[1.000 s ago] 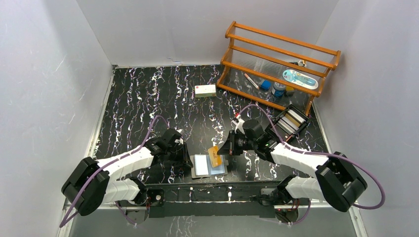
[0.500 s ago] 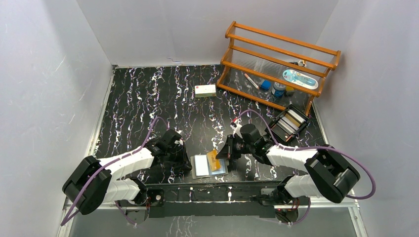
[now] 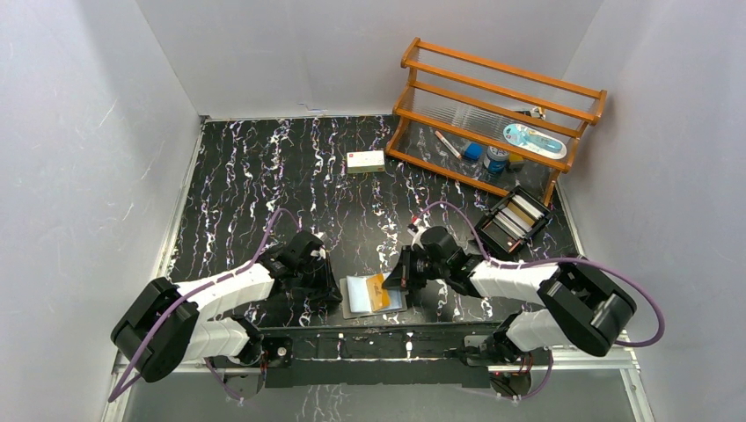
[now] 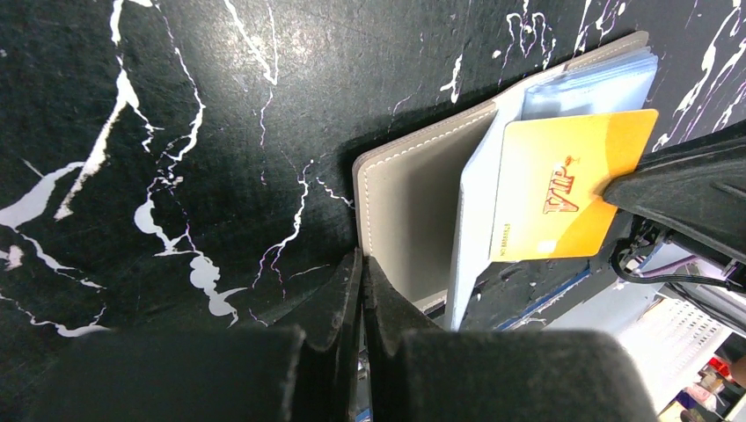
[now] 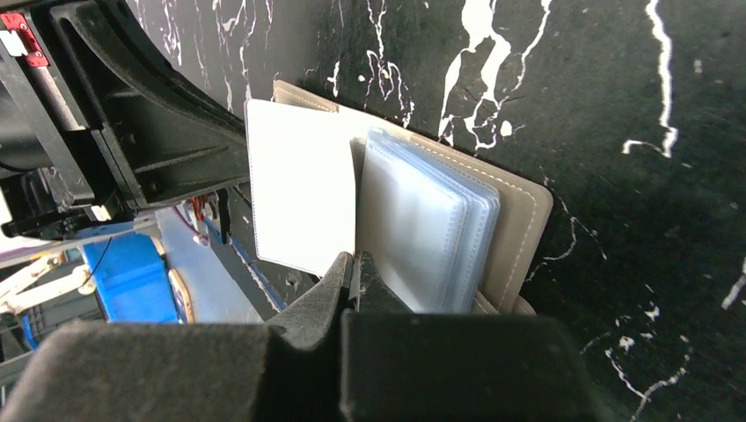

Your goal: Put the credit cards into the card holder

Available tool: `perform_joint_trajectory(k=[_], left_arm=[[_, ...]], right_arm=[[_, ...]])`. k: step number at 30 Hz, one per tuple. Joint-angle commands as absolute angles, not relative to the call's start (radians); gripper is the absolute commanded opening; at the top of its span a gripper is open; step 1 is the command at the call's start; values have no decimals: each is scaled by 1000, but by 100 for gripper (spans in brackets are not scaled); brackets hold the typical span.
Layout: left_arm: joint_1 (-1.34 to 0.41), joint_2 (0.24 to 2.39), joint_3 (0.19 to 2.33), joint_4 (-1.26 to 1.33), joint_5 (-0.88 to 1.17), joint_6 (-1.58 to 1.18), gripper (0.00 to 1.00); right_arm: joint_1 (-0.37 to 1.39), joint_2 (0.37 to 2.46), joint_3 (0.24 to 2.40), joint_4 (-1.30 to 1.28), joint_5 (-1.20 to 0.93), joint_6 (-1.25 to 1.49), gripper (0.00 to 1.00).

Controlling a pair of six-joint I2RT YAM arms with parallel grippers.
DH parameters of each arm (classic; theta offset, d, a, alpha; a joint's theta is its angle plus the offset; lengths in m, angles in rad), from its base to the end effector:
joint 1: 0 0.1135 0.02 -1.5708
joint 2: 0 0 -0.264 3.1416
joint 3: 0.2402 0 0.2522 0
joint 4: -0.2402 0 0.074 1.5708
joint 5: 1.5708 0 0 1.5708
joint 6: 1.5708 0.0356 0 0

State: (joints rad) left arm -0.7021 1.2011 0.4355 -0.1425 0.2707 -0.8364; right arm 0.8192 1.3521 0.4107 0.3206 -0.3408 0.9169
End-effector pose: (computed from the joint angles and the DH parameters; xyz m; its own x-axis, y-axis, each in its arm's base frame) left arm 0.1537 -0.1425 0.1478 -0.9585 -0.1260 -0.2558 0.0545 0.7997 -0.5979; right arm 0.1572 0.1856 0.1459 -0.9355 0.0946 -0.3405 -0.2165 0.6079 0.7639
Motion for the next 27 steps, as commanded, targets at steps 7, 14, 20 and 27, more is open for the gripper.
perform_joint_trajectory(k=[7,14,20,27], left_arm=[[-698,1207,426,-155,275,-833,0],[-697,1213,428,-154,276,-835,0],[-698,1215,429,-153,277,-836,0],[-698,1225,433,-155,277,-832,0]], right_arm=[[824,1235,411,245,-219,897,0],[833,1305,392,323,-261,916,0],[834,1341,358,493,-324,965,0],[834,1367,262,649,-355,1016,0]])
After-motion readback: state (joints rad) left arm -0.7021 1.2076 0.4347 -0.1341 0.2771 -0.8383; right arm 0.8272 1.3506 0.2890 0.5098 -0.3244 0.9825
